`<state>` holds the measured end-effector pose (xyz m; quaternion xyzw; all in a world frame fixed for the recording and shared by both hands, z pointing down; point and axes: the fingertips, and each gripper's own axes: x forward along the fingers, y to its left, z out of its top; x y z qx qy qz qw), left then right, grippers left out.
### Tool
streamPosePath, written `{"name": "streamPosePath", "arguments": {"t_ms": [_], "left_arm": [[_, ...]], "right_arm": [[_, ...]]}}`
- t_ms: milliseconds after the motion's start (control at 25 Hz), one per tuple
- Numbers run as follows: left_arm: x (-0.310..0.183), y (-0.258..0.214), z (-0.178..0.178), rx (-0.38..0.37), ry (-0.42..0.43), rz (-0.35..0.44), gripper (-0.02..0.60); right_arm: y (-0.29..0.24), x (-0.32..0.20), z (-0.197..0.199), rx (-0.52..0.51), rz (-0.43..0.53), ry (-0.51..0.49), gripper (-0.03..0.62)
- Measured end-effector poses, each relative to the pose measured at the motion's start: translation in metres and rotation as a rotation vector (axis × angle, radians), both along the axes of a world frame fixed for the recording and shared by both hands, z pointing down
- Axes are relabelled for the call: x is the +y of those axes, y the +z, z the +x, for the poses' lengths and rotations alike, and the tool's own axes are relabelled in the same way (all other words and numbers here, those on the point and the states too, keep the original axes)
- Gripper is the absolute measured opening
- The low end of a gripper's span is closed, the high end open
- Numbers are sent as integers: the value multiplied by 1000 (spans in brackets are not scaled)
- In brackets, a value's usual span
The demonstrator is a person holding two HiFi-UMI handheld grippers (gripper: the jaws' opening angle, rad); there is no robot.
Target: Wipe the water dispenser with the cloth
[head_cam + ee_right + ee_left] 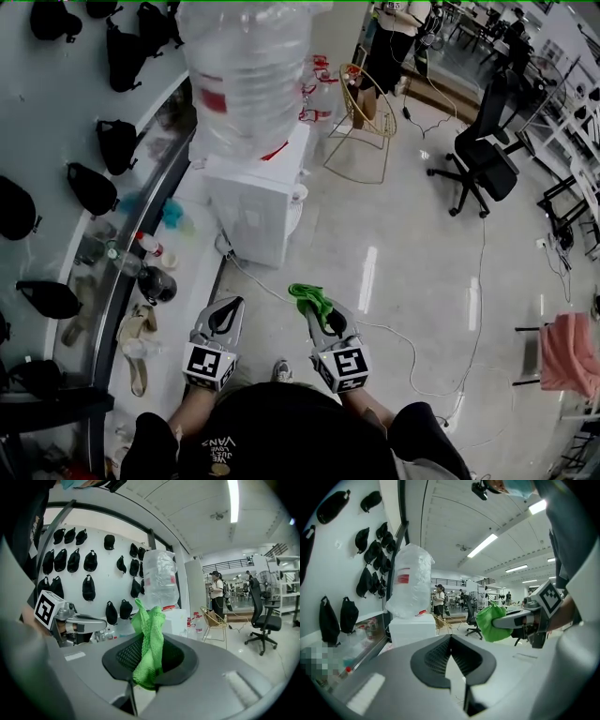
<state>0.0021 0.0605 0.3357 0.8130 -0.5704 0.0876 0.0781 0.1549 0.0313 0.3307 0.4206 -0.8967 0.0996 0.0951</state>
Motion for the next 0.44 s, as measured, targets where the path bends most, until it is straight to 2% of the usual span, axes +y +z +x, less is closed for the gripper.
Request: {"name": "streamPosePath", "arguments": {"t_ms": [440], "left_arm": [[16,-7,16,-4,-5,21,2]], "right_arm": [[-8,8,9,-16,11,-33,75]]}}
